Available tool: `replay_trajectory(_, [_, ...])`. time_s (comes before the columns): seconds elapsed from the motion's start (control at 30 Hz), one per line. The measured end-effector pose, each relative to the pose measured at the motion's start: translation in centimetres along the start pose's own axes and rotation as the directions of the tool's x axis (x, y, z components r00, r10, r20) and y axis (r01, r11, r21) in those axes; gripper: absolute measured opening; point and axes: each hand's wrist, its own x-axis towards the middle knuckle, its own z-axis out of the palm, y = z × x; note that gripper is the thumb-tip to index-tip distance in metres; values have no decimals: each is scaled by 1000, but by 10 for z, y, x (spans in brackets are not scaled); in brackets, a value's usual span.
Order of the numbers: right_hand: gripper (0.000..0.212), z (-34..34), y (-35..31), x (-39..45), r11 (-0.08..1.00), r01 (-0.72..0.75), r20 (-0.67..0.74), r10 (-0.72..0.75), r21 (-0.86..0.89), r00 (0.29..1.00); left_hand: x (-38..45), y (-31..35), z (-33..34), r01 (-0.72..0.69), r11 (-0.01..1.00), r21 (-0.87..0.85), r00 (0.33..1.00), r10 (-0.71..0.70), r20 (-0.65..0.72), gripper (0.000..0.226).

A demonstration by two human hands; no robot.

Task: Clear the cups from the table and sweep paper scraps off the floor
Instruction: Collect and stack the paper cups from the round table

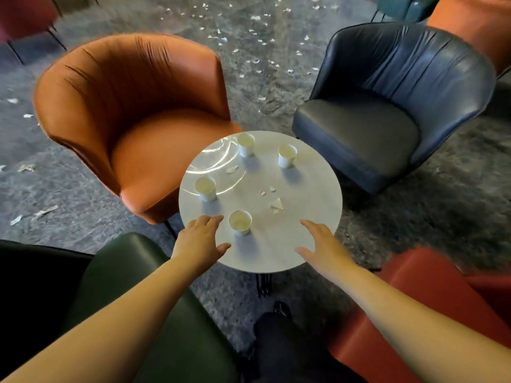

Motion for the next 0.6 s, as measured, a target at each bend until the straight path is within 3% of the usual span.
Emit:
replay_trajectory(0.43, [66,25,24,140,991,106,168,-118,79,979,116,17,74,123,984,-131,962,-86,257,104])
replay_trajectory(0.6, [61,39,47,185,994,14,147,-30,112,989,147,13,99,145,972,-182,975,-109,194,93])
